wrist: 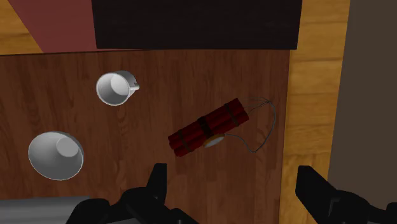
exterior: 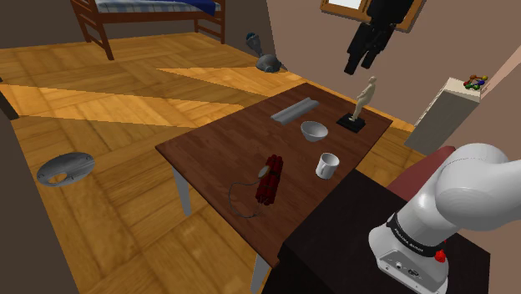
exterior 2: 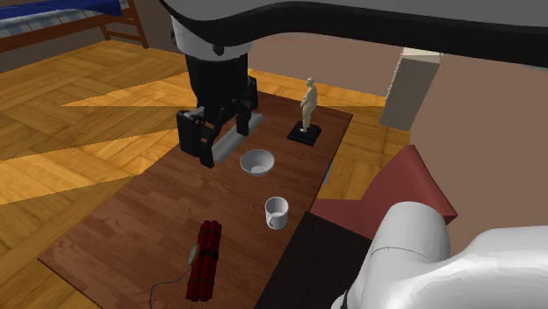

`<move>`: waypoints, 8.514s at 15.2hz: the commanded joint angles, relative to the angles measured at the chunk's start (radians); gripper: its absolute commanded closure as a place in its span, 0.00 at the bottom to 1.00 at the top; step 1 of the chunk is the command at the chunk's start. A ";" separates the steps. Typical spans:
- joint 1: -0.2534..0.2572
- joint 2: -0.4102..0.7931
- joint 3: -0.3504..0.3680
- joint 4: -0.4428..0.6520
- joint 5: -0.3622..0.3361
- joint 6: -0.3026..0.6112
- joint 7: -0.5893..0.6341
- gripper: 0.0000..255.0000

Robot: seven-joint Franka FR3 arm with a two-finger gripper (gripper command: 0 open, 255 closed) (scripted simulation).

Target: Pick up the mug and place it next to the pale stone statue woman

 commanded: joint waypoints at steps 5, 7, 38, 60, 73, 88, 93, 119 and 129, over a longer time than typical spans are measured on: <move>-0.017 -0.011 -0.049 -0.122 -0.025 0.104 -0.052 0.00; -0.028 -0.009 -0.075 -0.176 -0.039 0.159 -0.078 0.00; -0.093 0.899 -0.494 -0.350 0.286 1.134 -0.841 0.00; -0.285 1.200 -0.282 -0.218 0.613 1.264 -1.132 1.00; -0.227 1.120 -0.355 -0.248 0.535 1.215 -1.067 1.00; -0.103 0.872 -0.539 -0.299 0.224 1.053 -0.830 1.00; -0.095 0.790 -0.565 -0.300 0.122 0.988 -0.753 1.00; -0.136 0.472 -0.525 -0.188 -0.114 0.600 -0.558 1.00; -0.142 0.405 -0.500 -0.103 -0.132 0.454 -0.533 1.00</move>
